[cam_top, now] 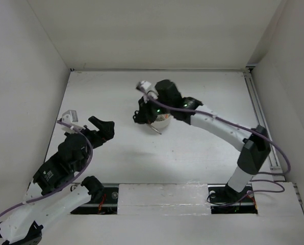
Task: Sort the stationery into containers
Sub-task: Pick up the scissors from the center of the board, then place the scissors in the storage box.
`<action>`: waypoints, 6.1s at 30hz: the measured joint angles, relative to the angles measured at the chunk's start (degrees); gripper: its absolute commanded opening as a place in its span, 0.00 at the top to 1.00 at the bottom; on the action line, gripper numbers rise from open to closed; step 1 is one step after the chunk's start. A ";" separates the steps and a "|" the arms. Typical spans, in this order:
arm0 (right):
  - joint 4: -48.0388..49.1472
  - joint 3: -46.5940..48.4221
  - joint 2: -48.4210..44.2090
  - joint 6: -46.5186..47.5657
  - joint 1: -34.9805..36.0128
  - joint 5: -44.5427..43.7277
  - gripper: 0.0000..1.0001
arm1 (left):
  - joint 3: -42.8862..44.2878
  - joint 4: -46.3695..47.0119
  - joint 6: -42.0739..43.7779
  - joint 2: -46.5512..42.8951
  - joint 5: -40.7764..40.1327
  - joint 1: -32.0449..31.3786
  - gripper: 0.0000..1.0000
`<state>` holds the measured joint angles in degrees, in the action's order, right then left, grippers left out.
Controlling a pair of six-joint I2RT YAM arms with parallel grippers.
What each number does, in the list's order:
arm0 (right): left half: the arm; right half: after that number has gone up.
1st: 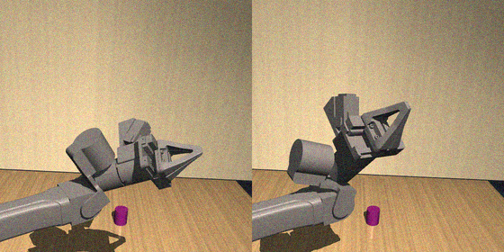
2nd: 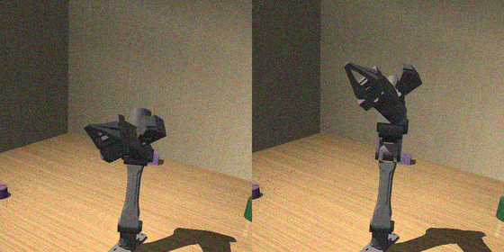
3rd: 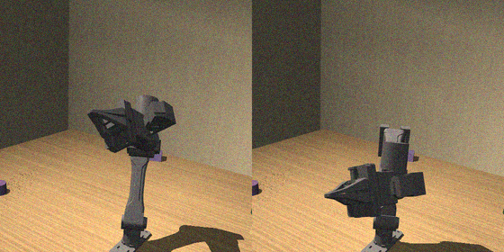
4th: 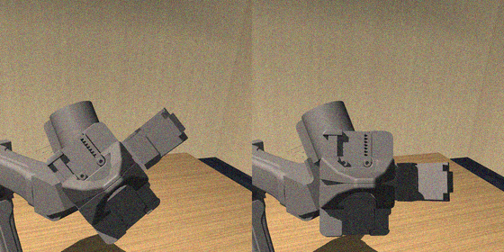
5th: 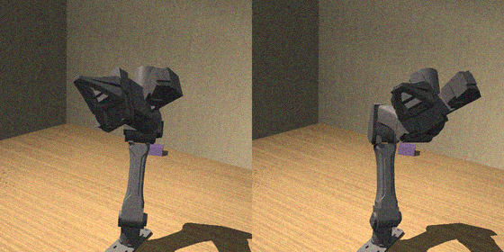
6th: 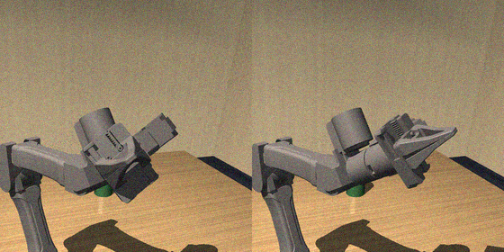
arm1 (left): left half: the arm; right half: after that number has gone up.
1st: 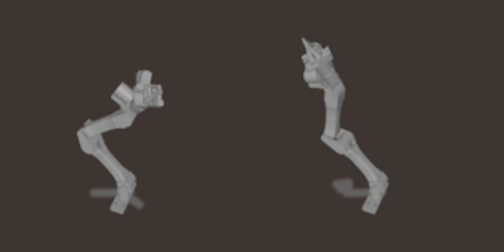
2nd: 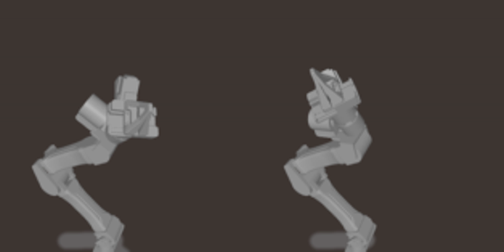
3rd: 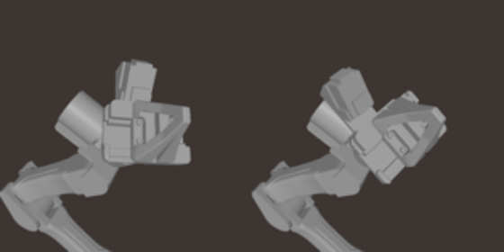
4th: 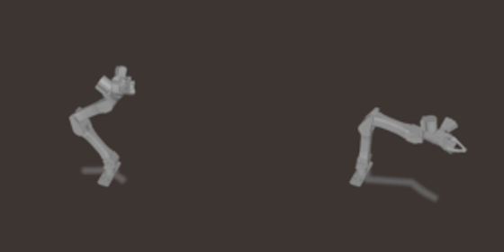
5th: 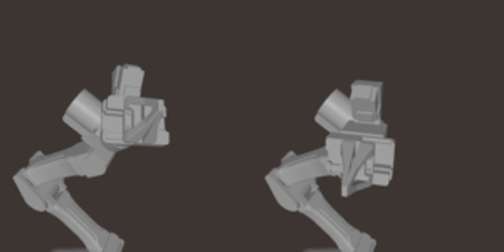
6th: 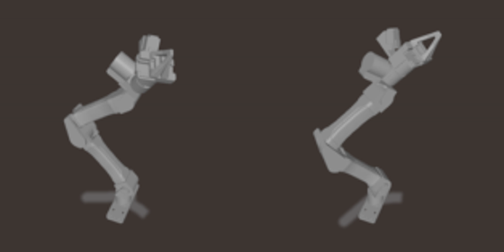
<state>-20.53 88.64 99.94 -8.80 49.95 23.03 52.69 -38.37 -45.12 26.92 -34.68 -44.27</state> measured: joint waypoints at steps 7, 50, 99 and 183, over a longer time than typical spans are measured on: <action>7.02 -4.83 -13.03 -4.42 -19.04 20.52 1.00 | -5.95 19.26 10.43 0.85 21.88 0.02 0.01; 46.34 -27.63 -37.75 -46.95 -14.23 30.53 1.00 | -14.01 92.26 19.10 32.87 85.07 0.00 0.16; 57.35 -30.53 -36.26 -50.42 -13.51 29.09 0.16 | -12.15 81.00 23.34 29.55 72.13 -0.09 1.00; 4.15 -30.01 -61.29 -19.43 -17.38 -10.62 0.08 | -0.79 83.38 40.13 68.94 31.87 6.91 1.00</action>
<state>-16.38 58.63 38.65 -28.23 32.58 12.40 51.90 45.01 -4.99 95.85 -2.81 -37.36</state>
